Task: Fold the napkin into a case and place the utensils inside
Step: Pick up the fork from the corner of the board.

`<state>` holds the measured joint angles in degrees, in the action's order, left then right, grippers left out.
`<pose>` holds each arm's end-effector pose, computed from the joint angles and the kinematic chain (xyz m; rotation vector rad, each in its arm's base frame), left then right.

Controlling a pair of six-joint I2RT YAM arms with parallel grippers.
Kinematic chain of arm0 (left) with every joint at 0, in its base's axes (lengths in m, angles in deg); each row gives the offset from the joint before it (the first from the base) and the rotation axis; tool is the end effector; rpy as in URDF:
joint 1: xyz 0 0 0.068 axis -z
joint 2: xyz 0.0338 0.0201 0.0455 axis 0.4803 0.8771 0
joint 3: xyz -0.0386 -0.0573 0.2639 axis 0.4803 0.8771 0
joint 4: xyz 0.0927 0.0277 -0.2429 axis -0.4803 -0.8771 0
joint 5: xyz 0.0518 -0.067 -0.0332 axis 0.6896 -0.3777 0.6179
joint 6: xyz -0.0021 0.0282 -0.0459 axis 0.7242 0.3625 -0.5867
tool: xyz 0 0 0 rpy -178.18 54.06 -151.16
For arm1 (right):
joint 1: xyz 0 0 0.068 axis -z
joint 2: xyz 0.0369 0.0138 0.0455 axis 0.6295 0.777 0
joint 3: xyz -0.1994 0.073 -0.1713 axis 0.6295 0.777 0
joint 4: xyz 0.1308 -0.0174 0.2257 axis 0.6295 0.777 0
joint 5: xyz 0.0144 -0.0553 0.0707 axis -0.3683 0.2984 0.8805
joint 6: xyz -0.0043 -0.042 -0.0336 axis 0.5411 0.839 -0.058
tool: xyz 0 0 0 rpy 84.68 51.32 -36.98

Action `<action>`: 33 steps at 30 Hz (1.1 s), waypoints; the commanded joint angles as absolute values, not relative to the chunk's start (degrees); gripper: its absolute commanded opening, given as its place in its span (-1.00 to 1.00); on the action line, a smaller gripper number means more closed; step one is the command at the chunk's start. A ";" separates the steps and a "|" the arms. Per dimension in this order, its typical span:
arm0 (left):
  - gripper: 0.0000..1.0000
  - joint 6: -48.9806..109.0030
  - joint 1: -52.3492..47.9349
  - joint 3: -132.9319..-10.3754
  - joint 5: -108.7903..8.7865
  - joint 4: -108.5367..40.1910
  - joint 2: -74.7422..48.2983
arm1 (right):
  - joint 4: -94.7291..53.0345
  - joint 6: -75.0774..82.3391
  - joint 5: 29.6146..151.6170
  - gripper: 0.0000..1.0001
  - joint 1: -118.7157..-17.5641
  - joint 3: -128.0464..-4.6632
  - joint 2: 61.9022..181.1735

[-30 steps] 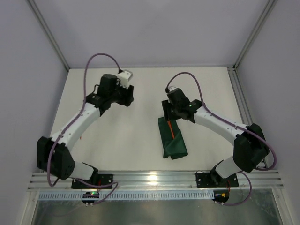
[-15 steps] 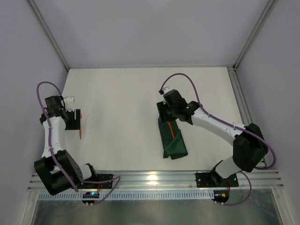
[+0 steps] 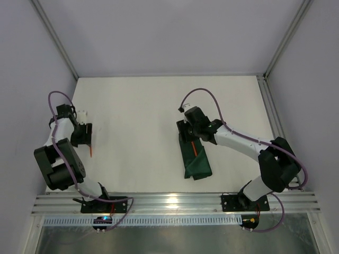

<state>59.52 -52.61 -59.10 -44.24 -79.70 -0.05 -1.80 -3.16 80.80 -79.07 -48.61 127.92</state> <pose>0.2658 0.1161 0.2067 -0.1383 2.8340 0.0991 0.2476 0.2066 0.2254 -0.5469 2.4031 0.3717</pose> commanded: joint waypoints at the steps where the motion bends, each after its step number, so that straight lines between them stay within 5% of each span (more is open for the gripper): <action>1: 0.29 58.47 -49.99 -61.80 -40.53 -76.28 3.74 | -4.48 -1.16 81.22 0.11 -79.09 -49.25 129.66; 9: 0.16 56.53 -47.60 -65.67 -35.33 -71.53 13.92 | -4.83 -1.24 80.52 0.11 -79.09 -46.97 127.74; 13: -0.37 56.80 -47.52 -64.70 -38.30 -71.78 16.05 | -4.74 -1.51 79.81 0.11 -79.18 -46.27 126.33; 16: -1.00 57.58 -47.60 -63.30 -41.56 -71.26 15.87 | -4.74 -1.59 79.64 0.11 -79.18 -46.44 125.80; 25: -1.00 58.20 -46.64 -61.44 -57.81 -73.36 5.78 | -4.83 -2.82 80.25 0.11 -79.18 -45.65 122.82; 33: -1.00 55.22 -29.35 -64.08 -58.70 -79.25 -13.91 | -20.72 -9.41 89.11 0.10 -80.58 -48.11 118.68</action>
<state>57.25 -34.55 -61.50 -55.28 -76.35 -7.64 -9.52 -5.19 84.52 -79.33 -45.83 120.95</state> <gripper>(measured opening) 0.024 0.552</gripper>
